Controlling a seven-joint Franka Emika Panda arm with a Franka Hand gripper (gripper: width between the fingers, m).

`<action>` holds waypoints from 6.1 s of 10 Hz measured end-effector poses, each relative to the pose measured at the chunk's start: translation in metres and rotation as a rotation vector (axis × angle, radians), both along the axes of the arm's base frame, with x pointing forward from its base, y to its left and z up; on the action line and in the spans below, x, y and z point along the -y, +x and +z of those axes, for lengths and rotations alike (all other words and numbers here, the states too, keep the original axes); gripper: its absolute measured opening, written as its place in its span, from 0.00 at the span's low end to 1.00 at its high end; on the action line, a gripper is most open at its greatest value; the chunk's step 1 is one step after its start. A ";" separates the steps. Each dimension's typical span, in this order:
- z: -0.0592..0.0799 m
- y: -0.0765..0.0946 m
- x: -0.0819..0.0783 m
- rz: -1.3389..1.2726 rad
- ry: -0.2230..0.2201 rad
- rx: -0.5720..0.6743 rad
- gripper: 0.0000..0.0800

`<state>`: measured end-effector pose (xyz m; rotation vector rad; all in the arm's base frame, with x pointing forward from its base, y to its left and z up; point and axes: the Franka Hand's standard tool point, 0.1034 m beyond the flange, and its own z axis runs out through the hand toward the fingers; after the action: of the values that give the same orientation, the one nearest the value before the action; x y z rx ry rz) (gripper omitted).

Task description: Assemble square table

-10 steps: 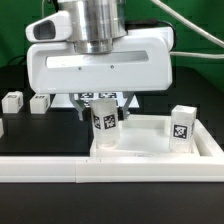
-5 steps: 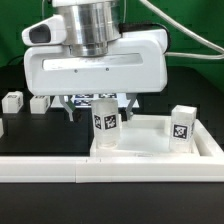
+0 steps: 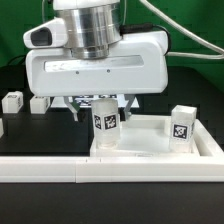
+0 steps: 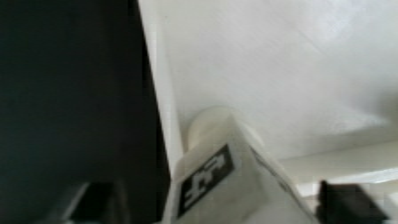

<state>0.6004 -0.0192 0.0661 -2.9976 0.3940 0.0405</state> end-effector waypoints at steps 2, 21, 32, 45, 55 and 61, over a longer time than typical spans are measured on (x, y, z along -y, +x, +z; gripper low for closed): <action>0.000 0.000 0.000 0.000 0.000 0.001 0.50; -0.003 0.017 -0.020 -1.059 0.046 -0.166 0.73; 0.015 0.024 -0.023 0.224 -0.033 0.104 0.81; 0.008 0.020 -0.034 0.643 -0.038 0.035 0.43; 0.005 0.033 -0.010 -0.298 -0.052 0.005 0.37; 0.002 0.029 -0.007 -0.933 0.046 -0.086 0.37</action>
Offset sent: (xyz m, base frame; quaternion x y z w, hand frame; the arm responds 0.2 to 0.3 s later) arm 0.0000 0.0000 0.0000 0.0000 0.0000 0.0000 1.0000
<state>0.6299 -0.0119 0.0680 -2.4674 1.6888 0.0885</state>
